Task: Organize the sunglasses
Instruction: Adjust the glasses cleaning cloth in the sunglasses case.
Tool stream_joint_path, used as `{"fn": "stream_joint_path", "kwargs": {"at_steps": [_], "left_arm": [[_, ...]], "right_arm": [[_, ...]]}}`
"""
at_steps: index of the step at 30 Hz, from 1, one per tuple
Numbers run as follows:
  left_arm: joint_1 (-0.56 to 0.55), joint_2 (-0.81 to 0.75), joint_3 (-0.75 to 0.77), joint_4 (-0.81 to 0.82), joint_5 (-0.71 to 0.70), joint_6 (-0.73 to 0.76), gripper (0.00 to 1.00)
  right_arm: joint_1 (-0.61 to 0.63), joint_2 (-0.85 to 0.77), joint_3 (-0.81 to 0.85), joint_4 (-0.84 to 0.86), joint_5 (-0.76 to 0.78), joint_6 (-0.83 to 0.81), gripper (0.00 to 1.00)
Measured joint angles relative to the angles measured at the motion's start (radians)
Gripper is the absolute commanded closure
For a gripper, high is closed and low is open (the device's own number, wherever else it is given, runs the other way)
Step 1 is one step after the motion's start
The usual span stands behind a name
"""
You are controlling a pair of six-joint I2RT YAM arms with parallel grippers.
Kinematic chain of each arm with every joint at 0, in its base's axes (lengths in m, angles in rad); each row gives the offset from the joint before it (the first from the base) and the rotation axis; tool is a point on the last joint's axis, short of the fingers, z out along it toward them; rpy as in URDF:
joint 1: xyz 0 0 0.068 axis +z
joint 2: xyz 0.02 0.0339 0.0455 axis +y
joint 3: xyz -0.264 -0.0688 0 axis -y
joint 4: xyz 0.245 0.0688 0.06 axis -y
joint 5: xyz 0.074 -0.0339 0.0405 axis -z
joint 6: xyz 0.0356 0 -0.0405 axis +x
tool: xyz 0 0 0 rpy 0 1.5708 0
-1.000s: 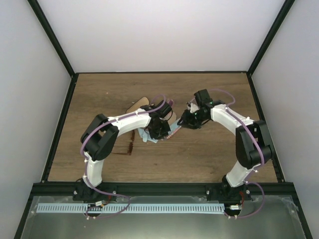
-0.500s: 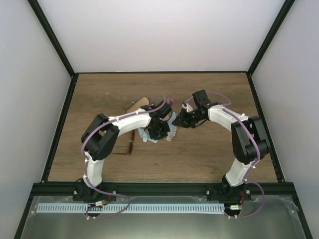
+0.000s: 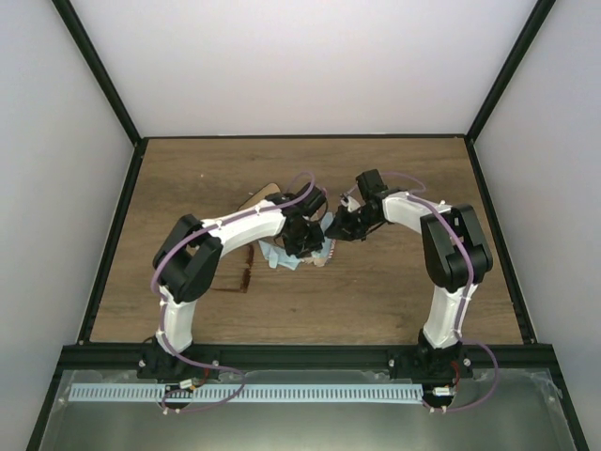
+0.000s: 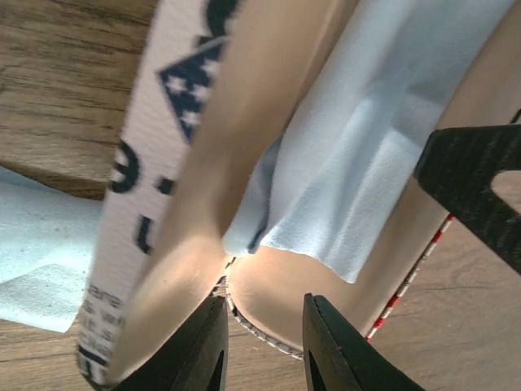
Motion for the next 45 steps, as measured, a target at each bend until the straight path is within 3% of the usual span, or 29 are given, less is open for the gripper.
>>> {"fn": "stream_joint_path", "kwargs": {"at_steps": [4,8,16,20,28,45], "left_arm": [[0.000,0.000,0.030,-0.002,0.007,0.006,0.66],[0.000,0.000,0.143,-0.018,0.010,0.022,0.54],[0.013,-0.026,0.428,-0.071,-0.095,0.099,0.58],[0.040,-0.073,0.382,-0.102,-0.177,0.141,0.61],[0.119,-0.093,0.129,-0.131,-0.267,0.164,0.61],[0.076,0.050,0.120,-0.120,-0.303,0.235,0.61]], "right_arm": [[0.000,-0.002,-0.006,-0.002,0.016,-0.006,0.92],[0.000,-0.006,-0.027,-0.002,0.033,-0.010,0.92],[-0.001,-0.016,-0.040,-0.002,0.055,-0.013,0.92],[0.000,-0.016,-0.045,-0.001,0.056,-0.013,0.92],[-0.002,-0.016,-0.056,0.006,0.059,-0.018,0.92],[-0.019,-0.016,-0.087,0.013,0.056,-0.040,0.92]]}}
